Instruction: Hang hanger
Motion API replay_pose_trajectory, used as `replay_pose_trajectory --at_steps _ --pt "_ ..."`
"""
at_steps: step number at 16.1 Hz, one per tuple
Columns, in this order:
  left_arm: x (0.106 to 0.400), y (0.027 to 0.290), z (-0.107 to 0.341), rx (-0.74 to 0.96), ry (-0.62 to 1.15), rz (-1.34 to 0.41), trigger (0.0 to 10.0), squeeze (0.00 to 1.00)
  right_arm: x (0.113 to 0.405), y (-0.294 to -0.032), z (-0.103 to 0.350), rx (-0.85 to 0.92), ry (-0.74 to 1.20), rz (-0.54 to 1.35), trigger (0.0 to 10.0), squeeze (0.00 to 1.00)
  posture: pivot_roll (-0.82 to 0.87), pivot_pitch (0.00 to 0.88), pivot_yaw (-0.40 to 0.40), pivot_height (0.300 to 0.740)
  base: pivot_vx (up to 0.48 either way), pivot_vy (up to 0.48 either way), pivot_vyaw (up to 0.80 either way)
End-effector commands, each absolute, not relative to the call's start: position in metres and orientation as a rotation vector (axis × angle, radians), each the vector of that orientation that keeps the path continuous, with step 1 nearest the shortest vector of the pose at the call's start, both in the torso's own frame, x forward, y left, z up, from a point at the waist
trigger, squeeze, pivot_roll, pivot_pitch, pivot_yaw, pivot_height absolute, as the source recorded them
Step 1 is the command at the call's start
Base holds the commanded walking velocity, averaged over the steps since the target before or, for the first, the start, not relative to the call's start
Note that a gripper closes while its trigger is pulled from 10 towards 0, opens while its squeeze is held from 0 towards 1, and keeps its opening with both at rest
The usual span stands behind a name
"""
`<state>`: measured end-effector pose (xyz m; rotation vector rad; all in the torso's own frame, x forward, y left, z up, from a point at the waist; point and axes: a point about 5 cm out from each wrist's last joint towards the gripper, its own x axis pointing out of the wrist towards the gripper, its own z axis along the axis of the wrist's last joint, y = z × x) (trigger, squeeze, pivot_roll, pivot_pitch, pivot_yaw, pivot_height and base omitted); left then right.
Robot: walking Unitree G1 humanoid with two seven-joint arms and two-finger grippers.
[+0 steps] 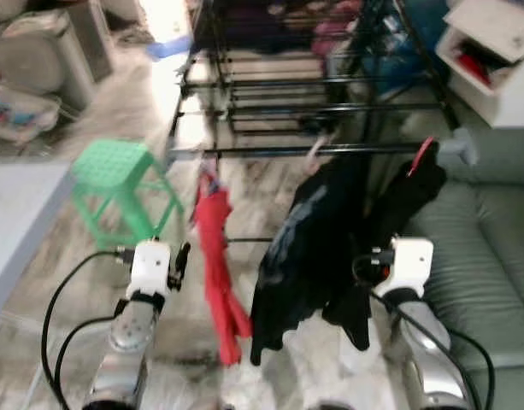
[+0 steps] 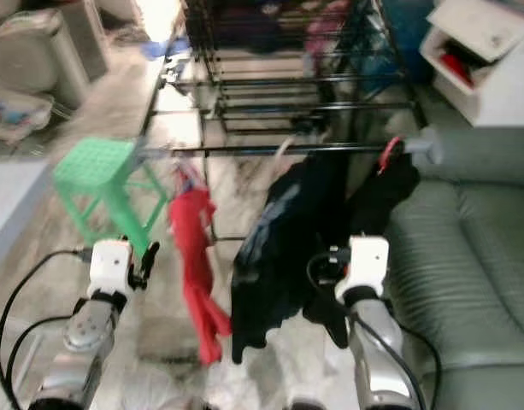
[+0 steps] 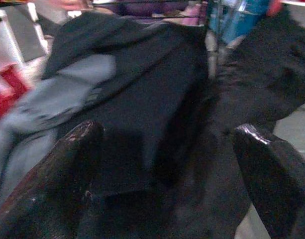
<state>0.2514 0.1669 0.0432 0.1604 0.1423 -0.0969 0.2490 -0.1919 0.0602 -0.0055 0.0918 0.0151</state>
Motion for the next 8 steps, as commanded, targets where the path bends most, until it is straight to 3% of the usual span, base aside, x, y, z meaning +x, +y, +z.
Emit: replay_pose_trajectory --at_steps 1,6,8 --pt "0.2527 0.1608 0.0454 0.148 0.136 -0.123 10.0 0.00 0.2468 -0.1988 0.0608 -0.020 0.090 -0.010 10.0 0.00 -0.04 0.000 0.063 0.740 0.000 0.476 0.00" --pt "0.2522 0.1590 0.0509 0.138 0.099 -0.138 10.0 0.00 0.2466 -0.1993 0.0613 -0.028 0.085 -0.021 10.0 0.00 -0.03 0.000 0.063 0.740 0.000 0.465 0.00" --pt "0.2518 0.1577 0.0515 0.133 0.096 -0.144 10.0 0.00 0.2466 -0.1998 0.0612 -0.031 0.084 -0.026 10.0 0.00 -0.03 0.000 0.061 0.740 0.000 0.000 0.00"
